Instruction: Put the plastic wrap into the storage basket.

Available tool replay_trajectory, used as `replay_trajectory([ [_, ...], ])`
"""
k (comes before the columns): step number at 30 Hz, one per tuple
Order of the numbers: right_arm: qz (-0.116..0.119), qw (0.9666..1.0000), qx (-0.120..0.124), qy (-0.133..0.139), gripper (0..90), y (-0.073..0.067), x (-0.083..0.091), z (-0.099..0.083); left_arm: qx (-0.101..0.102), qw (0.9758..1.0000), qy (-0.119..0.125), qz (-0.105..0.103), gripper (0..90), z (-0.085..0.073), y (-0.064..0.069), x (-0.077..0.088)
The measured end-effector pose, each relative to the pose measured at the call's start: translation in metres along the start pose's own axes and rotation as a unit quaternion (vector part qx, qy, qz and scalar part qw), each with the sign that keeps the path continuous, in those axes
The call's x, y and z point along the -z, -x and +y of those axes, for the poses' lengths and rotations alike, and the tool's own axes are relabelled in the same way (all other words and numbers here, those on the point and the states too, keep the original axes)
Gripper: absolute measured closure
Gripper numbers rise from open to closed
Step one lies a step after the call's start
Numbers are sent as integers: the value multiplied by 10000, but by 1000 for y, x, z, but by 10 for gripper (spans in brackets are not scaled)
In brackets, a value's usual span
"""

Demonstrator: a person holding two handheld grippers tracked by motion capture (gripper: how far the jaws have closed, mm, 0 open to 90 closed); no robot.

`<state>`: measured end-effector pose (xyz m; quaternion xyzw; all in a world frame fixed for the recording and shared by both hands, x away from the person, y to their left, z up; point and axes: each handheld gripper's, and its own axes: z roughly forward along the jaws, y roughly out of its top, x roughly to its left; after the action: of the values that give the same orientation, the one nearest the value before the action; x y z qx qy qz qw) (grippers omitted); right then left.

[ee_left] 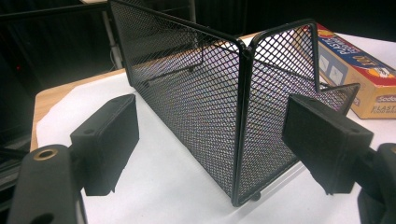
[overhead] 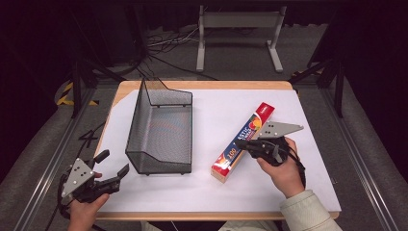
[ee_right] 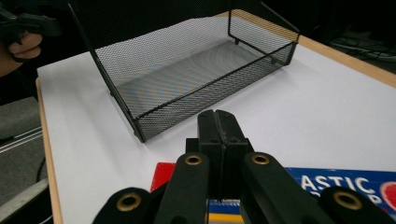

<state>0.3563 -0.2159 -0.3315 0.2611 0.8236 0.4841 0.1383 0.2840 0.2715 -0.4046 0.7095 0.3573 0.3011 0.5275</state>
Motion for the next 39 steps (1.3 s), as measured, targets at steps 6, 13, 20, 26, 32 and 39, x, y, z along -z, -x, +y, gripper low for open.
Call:
replay_trajectory([
  [6,72,9992,68,-381,900,-3,-24,8,-4,10000,-13,2,197,0,0,0],
  [13,105,9951,80,-983,900,-4,-52,12,-3,10000,-23,11,197,-1,-1,0],
  [20,47,9899,155,-1406,900,-5,-70,14,-6,10000,-18,11,196,0,0,0],
  [26,47,9829,190,-1832,900,-3,-90,16,4,10000,-19,11,196,-1,-1,0],
  [32,84,9788,191,-2040,900,-3,-101,15,4,10000,-9,18,197,-1,-1,0],
  [39,55,9696,175,-2440,900,-2,-114,10,-2,10000,-12,13,196,-1,-1,-1],
])
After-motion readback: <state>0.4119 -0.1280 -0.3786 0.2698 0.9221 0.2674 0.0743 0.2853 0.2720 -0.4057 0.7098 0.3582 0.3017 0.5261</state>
